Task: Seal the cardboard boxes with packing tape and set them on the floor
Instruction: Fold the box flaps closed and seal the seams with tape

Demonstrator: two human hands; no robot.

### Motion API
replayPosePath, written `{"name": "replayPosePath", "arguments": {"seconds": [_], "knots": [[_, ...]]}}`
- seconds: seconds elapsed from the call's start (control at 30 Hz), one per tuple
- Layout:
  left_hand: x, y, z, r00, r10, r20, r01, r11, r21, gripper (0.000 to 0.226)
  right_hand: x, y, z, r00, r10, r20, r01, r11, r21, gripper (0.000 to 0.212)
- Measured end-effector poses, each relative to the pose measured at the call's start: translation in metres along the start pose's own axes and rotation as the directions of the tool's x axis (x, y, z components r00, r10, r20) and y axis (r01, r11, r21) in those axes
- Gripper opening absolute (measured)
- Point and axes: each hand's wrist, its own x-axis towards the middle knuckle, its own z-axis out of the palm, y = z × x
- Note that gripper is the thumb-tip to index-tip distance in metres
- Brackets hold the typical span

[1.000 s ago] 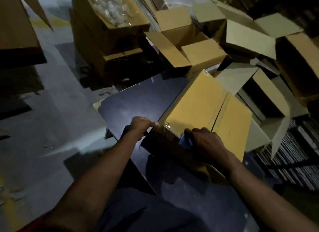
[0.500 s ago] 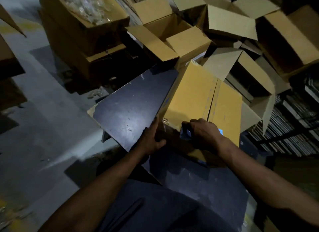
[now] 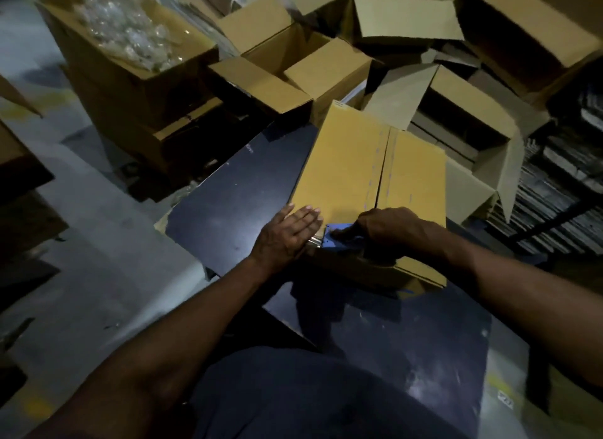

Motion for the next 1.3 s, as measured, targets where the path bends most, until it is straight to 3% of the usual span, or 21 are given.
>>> {"name": "replayPosePath", "arguments": {"seconds": [0.1, 0.17, 0.27, 0.33, 0.5, 0.67, 0.83, 0.93, 1.0, 1.1, 1.2, 1.3], "knots": [[0.005, -0.001, -0.008, 0.999, 0.028, -0.016, -0.028, 1.000, 0.005, 0.043, -0.013, 0.008, 0.007, 1.000, 0.016, 0.012, -0.017, 0.998, 0.063, 0.043], [0.005, -0.001, -0.008, 1.000, 0.016, -0.017, -0.016, 1.000, 0.012, 0.043, -0.026, 0.018, 0.018, 0.999, 0.024, 0.022, -0.026, 0.997, 0.069, 0.042], [0.004, -0.004, -0.009, 0.998, 0.046, 0.043, -0.047, 0.999, 0.020, 0.051, -0.039, 0.032, 0.038, 1.000, -0.002, 0.011, 0.002, 1.000, 0.001, 0.064], [0.004, -0.004, -0.009, 0.996, 0.049, 0.071, -0.051, 0.998, 0.027, 0.049, -0.043, 0.037, 0.045, 1.000, -0.026, -0.010, 0.026, 1.000, 0.004, 0.067], [0.008, 0.000, -0.013, 0.995, 0.043, 0.092, -0.046, 0.998, 0.035, 0.045, -0.058, 0.045, 0.054, 0.996, -0.071, -0.046, 0.071, 0.997, 0.012, 0.046], [0.008, -0.003, -0.013, 0.991, 0.053, 0.126, -0.057, 0.998, 0.027, 0.045, -0.081, 0.066, 0.075, 0.993, 0.091, 0.068, -0.096, 0.993, 0.065, 0.043], [0.010, -0.005, -0.019, 0.974, 0.076, 0.214, -0.077, 0.997, -0.003, 0.047, -0.098, 0.074, 0.086, 0.994, 0.089, 0.063, -0.093, 0.994, 0.061, 0.026], [0.013, 0.001, -0.030, 0.959, 0.068, 0.276, -0.088, 0.994, 0.058, 0.055, -0.097, 0.075, 0.091, 0.996, 0.084, 0.034, -0.087, 0.990, 0.109, 0.044], [0.019, 0.016, -0.038, 0.964, 0.057, 0.260, -0.098, 0.984, 0.148, 0.061, -0.097, 0.079, 0.096, 0.998, 0.033, -0.049, -0.032, 0.999, 0.032, 0.044], [0.047, 0.067, -0.031, 0.982, 0.071, 0.174, -0.096, 0.986, 0.137, 0.060, -0.083, 0.075, 0.087, 0.996, 0.066, 0.054, -0.070, 0.995, 0.077, 0.045], [0.070, 0.134, 0.010, 0.951, 0.112, 0.288, -0.132, 0.990, 0.052, 0.069, -0.066, 0.072, 0.088, 0.997, 0.070, 0.039, -0.073, 0.993, 0.088, 0.037], [0.069, 0.154, 0.039, 0.966, 0.095, 0.239, -0.101, 0.995, 0.011, 0.050, -0.066, 0.080, 0.098, 0.999, 0.033, -0.003, -0.033, 0.999, 0.037, 0.037]]}}
